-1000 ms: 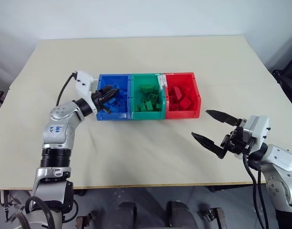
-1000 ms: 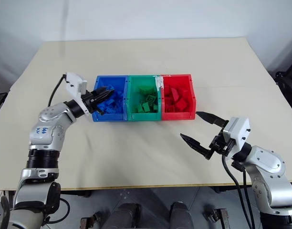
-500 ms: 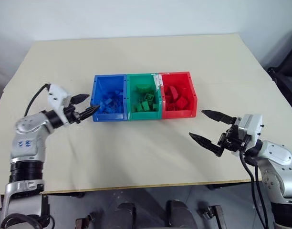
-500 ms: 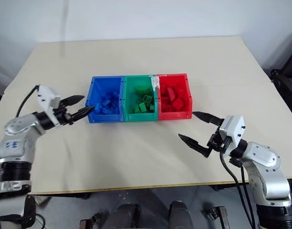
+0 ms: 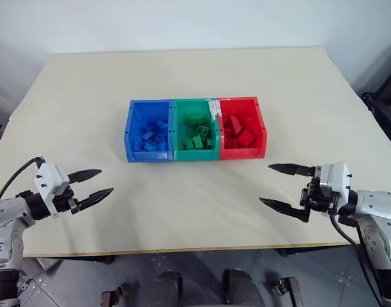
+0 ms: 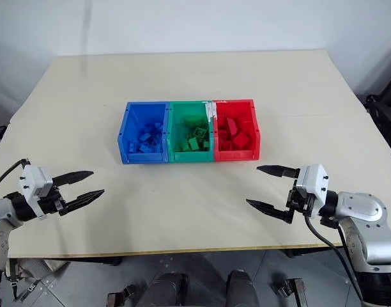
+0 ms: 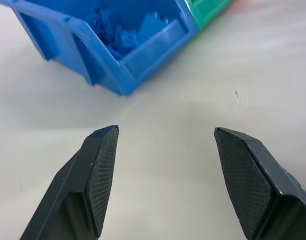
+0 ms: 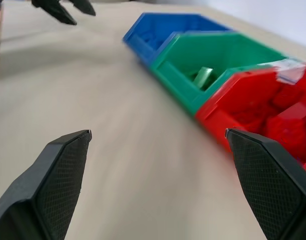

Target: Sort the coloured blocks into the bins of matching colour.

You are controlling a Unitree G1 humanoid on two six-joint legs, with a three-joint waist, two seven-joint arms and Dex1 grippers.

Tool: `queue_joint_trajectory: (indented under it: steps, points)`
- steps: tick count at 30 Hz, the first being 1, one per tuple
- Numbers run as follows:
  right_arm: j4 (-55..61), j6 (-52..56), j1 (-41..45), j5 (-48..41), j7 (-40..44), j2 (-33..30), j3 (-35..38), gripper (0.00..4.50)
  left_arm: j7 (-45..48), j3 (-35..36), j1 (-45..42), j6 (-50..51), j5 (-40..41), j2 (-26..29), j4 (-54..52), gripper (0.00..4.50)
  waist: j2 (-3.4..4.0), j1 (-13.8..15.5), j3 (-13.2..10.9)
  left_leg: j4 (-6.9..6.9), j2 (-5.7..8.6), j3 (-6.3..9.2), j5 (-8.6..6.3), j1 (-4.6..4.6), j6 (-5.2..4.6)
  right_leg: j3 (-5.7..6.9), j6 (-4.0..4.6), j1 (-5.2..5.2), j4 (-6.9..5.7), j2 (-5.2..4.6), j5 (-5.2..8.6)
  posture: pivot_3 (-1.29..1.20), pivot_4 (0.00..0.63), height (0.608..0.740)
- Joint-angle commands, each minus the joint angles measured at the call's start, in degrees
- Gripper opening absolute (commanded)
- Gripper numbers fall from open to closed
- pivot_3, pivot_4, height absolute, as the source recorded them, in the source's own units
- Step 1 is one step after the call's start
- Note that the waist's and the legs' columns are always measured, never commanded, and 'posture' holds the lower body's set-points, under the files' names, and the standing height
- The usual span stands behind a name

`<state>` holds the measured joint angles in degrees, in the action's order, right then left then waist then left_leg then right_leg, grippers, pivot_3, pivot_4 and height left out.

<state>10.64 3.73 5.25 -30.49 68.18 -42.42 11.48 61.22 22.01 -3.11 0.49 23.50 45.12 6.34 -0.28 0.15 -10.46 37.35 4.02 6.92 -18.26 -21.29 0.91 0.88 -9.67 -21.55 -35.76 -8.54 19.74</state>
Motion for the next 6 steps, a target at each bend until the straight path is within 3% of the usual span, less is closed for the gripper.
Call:
queue_joint_trajectory:
  steps: [1,6]
  points:
    - [0.0,-1.1,-0.3,-0.3,1.2,-0.8,1.0,4.5,-0.9,0.5,0.5,-0.7,0.7,-0.3,-3.5,3.25,0.0,0.0,0.0,0.0,0.01,0.0,0.0,0.0,0.0,-0.01,0.0,0.0,0.0,-0.01,0.0,0.0,0.15,0.74]
    - [-0.4,-1.2,-0.5,0.0,1.1,-0.3,1.2,4.5,-4.1,-0.7,-1.1,-0.3,-0.5,-1.6,-3.4,3.25,0.0,-0.2,0.0,-0.06,0.0,-0.01,0.0,0.01,0.0,-0.01,0.0,-0.02,0.01,0.0,0.0,0.0,0.15,0.74]
